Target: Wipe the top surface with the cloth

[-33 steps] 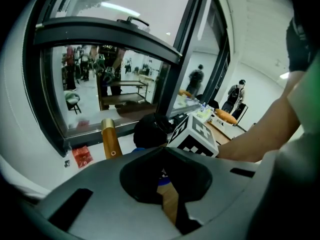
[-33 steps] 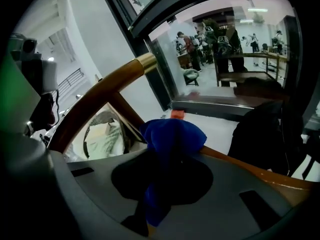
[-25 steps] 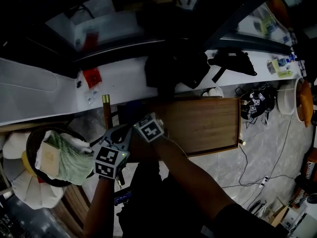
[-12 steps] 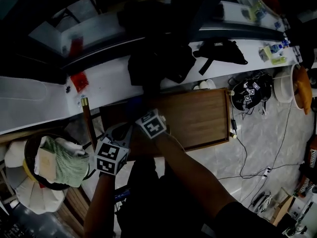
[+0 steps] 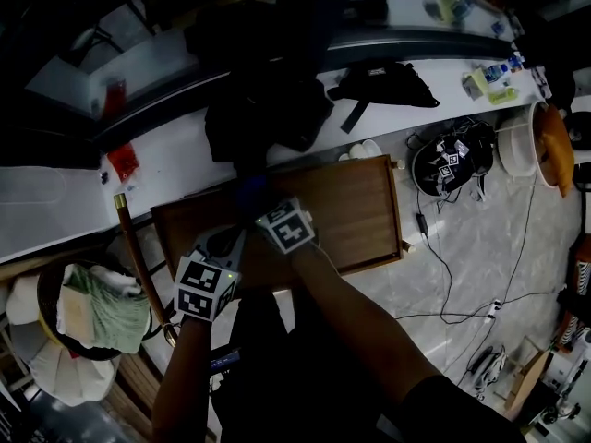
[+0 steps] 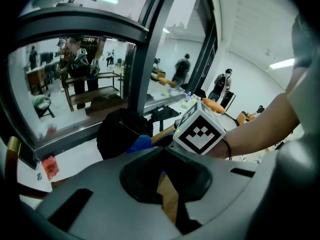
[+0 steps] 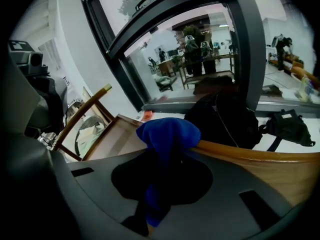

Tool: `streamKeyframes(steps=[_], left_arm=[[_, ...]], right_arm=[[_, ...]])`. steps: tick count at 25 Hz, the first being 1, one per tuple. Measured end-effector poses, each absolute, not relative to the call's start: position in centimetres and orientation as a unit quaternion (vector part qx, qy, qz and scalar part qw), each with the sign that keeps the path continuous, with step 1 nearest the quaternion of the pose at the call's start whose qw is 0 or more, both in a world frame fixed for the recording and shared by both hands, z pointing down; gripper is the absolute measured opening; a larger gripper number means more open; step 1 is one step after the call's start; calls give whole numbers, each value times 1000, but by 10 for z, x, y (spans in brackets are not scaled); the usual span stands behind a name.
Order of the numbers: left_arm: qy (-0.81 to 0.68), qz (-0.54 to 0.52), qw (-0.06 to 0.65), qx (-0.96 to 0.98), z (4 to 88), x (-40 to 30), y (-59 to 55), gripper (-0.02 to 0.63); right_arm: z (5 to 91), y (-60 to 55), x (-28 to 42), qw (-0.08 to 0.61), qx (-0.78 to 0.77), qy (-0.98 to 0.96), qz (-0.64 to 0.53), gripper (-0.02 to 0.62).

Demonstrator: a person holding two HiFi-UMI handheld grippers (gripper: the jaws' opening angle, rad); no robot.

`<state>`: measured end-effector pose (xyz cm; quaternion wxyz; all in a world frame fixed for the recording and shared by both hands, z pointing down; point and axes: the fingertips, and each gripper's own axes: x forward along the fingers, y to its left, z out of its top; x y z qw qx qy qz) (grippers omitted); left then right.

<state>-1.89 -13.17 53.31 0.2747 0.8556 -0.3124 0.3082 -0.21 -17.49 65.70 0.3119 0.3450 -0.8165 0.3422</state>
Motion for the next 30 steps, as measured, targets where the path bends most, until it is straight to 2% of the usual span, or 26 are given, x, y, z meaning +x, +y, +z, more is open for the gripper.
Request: streamKeyframes(steps=[20,30], left_arm=[[-250,300,266,881,546,141,-126,11],[-245,300,269,882,555,154,-133,11]], right_arm=[[650,-189,210,298,449,-773,335,69],[654,-205,300,298,525,-717,349,68]])
